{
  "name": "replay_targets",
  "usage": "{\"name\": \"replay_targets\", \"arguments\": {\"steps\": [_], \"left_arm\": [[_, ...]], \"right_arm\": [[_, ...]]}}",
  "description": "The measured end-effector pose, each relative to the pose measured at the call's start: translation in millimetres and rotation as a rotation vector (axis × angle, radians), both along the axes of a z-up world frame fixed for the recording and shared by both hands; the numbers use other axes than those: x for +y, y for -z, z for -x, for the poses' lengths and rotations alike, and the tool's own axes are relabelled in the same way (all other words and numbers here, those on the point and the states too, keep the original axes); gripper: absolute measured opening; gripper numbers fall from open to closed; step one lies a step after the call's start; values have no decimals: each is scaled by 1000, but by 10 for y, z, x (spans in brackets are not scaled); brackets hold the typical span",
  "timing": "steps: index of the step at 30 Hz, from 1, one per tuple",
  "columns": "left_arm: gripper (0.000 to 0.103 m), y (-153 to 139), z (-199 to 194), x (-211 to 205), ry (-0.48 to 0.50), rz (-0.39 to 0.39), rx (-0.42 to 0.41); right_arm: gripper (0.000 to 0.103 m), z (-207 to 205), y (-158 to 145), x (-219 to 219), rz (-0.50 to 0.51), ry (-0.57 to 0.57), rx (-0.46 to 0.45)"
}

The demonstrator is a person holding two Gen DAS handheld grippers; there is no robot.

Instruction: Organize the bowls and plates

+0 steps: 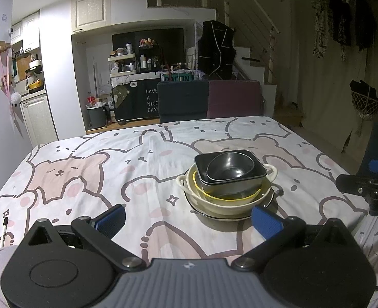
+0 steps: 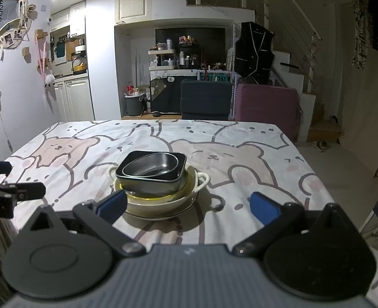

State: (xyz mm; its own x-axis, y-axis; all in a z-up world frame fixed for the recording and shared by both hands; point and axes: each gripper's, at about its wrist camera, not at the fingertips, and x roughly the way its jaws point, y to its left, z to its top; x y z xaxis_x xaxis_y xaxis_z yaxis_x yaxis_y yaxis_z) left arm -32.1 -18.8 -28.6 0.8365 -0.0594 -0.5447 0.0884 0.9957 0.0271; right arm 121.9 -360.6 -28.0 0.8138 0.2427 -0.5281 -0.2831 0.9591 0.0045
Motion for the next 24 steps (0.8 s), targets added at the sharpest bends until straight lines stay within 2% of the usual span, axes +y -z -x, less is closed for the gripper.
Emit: {"name": "replay_targets", "arguments": {"steps": [24], "left_arm": [[103,1,0,-2,-1,1,0]], "right_arm": [[102,14,13,4,-3,-1,3]]}}
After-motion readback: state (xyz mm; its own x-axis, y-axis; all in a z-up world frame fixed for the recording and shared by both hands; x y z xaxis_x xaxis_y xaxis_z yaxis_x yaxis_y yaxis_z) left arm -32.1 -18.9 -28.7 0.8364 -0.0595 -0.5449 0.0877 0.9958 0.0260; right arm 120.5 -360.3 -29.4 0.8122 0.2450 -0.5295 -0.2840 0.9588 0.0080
